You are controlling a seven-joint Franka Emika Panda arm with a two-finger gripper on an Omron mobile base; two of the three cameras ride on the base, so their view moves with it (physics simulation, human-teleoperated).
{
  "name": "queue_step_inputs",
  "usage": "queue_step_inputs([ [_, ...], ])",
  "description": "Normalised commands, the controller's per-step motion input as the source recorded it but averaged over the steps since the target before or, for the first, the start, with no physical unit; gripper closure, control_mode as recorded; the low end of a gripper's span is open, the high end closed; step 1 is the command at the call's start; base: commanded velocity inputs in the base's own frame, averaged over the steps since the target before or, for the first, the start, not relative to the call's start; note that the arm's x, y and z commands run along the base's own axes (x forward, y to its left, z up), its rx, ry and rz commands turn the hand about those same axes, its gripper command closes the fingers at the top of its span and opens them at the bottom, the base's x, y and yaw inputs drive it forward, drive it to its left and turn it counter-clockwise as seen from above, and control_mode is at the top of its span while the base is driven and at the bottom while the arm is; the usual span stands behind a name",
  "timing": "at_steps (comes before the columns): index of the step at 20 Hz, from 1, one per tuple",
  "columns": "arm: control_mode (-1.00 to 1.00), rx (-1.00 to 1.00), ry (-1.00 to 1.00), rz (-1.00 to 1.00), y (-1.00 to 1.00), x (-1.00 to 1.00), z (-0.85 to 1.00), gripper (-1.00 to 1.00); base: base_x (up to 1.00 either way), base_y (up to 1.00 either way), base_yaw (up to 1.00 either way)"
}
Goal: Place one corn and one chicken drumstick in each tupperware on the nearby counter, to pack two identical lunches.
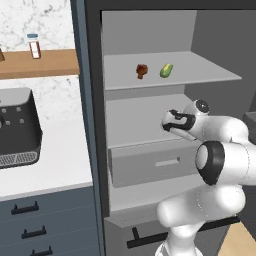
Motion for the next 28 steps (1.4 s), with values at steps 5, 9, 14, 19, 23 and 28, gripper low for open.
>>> queue_step_inputs([
  [5, -1.00, 0.00, 0.00, 0.00, 0.00, 0.62, -0.09, -1.00, 0.00, 0.00, 0.00],
  [9, -1.00, 0.00, 0.00, 0.00, 0.00, 0.49, -0.18, -1.00, 0.00, 0.00, 0.00],
  [14, -1.00, 0.00, 0.03, 0.00, 0.00, 0.22, -0.65, 1.00, 0.00, 0.00, 0.00],
  [19, -1.00, 0.00, 0.14, 0.00, 0.01, -0.04, -0.88, 1.00, 0.00, 0.00, 0.00],
  [23, -1.00, 0.00, 0.02, 0.00, 0.14, -0.79, -0.30, 1.00, 0.00, 0.00, 0.00],
  [28, -1.00, 0.00, -0.04, 0.01, 0.13, -1.00, -0.04, 1.00, 0.00, 0.00, 0.00],
])
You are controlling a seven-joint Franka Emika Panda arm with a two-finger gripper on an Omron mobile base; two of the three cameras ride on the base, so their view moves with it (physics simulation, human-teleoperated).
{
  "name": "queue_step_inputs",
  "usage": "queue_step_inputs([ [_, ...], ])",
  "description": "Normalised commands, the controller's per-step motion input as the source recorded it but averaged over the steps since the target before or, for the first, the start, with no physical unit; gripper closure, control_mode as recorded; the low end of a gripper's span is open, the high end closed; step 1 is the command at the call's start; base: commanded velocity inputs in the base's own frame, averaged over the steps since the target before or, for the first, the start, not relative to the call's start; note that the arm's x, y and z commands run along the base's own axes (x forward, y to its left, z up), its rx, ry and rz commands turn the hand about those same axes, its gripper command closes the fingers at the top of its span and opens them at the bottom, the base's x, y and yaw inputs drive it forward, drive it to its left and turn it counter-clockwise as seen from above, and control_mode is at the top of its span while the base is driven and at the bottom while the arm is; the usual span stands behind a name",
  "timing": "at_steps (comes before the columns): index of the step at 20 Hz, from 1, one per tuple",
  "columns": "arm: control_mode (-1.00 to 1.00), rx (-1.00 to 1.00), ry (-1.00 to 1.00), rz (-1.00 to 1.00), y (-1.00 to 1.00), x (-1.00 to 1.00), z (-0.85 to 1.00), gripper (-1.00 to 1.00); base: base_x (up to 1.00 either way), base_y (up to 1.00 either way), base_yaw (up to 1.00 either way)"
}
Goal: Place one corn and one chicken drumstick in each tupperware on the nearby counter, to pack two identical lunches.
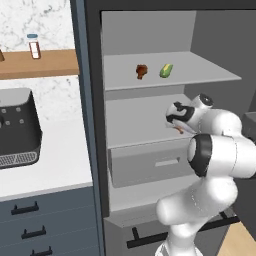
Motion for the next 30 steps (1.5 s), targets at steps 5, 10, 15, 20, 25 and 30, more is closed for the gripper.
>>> queue_step_inputs([
  [5, -1.00, -0.03, -0.08, 0.00, 0.21, -1.00, 0.05, 1.00, 0.00, 0.00, 0.00],
  [10, -1.00, -0.07, 0.01, 0.02, 0.22, -1.00, 0.58, 1.00, 0.00, 0.00, 0.00],
  [15, -1.00, -0.05, 0.04, 0.03, 0.17, -0.94, 0.81, 1.00, 0.00, 0.00, 0.00],
  [20, -1.00, -0.03, 0.04, 0.05, 0.05, -0.87, 0.90, 1.00, 0.00, 0.00, 0.00],
  [25, -1.00, -0.05, 0.01, 0.08, 0.15, -0.82, 0.84, 1.00, 0.00, 0.00, 0.00],
  [30, -1.00, -0.21, -0.03, 0.06, 0.56, -1.00, 0.11, 1.00, 0.00, 0.00, 0.00],
])
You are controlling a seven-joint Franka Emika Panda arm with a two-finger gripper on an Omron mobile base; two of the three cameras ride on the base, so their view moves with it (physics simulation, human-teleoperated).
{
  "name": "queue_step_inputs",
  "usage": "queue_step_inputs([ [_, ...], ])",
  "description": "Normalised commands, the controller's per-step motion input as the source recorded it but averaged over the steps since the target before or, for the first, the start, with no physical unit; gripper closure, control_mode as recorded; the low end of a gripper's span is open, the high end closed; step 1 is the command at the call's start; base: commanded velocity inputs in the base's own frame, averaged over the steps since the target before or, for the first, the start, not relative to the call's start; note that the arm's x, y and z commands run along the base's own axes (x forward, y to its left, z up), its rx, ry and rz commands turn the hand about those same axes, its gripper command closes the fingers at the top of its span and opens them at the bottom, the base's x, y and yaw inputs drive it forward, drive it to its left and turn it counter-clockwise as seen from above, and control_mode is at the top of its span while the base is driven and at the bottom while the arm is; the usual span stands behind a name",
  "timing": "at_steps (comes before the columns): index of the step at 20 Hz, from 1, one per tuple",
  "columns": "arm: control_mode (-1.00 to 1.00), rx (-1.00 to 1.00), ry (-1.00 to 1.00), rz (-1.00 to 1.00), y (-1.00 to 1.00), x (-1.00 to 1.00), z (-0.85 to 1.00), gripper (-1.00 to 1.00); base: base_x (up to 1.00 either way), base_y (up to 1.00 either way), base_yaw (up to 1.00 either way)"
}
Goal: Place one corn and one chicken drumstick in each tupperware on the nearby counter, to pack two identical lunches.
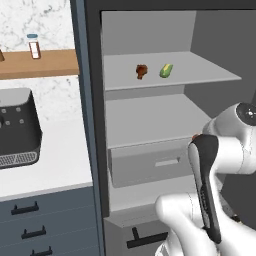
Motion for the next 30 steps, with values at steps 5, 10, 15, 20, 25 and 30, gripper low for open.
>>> queue_step_inputs([
  [5, 1.00, -0.05, -0.02, 0.01, 0.11, -0.20, -0.03, 1.00, -0.80, 0.49, 0.10],
  [10, 1.00, 0.00, 0.00, 0.00, 0.00, 0.00, 0.00, 1.00, -1.00, 0.78, 0.15],
  [15, 1.00, 0.00, 0.00, 0.00, 0.00, 0.00, 0.00, 1.00, -0.24, 0.98, 0.09],
  [20, 1.00, 0.00, 0.00, 0.00, 0.00, 0.00, 0.00, 1.00, 0.79, 1.00, 0.00],
  [25, 1.00, 0.00, 0.00, 0.00, 0.00, 0.00, 0.00, 1.00, 1.00, 1.00, 0.00],
  [30, 1.00, 0.00, 0.00, 0.00, 0.00, 0.00, 0.00, 1.00, 0.95, 1.00, 0.00],
])
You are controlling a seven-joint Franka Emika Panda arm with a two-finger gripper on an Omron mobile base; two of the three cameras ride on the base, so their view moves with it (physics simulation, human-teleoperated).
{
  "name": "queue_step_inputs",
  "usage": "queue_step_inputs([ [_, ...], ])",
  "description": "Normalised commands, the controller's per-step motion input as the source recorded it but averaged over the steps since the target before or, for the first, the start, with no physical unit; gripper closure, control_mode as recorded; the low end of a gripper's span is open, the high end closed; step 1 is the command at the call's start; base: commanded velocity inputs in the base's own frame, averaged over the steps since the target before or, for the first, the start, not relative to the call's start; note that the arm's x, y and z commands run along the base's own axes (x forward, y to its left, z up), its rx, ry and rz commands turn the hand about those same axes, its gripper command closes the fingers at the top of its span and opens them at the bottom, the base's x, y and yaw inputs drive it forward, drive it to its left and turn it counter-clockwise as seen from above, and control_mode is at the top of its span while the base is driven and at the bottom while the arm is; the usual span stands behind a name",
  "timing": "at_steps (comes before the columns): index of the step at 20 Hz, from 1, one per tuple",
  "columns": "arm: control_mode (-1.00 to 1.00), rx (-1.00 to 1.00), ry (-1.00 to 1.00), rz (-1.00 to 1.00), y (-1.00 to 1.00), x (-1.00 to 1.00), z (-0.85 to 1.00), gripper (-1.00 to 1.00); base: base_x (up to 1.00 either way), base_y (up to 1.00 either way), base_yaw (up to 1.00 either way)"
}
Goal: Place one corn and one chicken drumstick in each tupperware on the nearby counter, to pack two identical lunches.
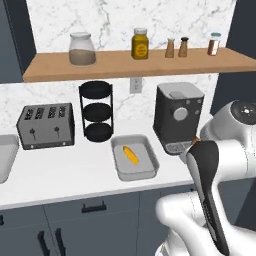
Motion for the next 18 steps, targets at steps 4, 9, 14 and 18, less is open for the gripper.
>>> queue_step_inputs([
  [4, 1.00, 0.00, 0.00, 0.00, 0.00, 0.00, 0.00, 1.00, 0.76, 0.98, -0.01],
  [9, -1.00, 0.00, 0.00, 0.00, 0.01, 0.25, -0.34, 1.00, 0.27, 0.25, -0.02],
  [14, -1.00, 0.03, 0.00, 0.00, -0.52, 0.11, -0.50, 1.00, 0.00, 0.00, 0.00],
  [18, -1.00, 0.16, 0.00, 0.00, -0.71, 0.24, -0.63, 1.00, 0.00, 0.00, 0.00],
])
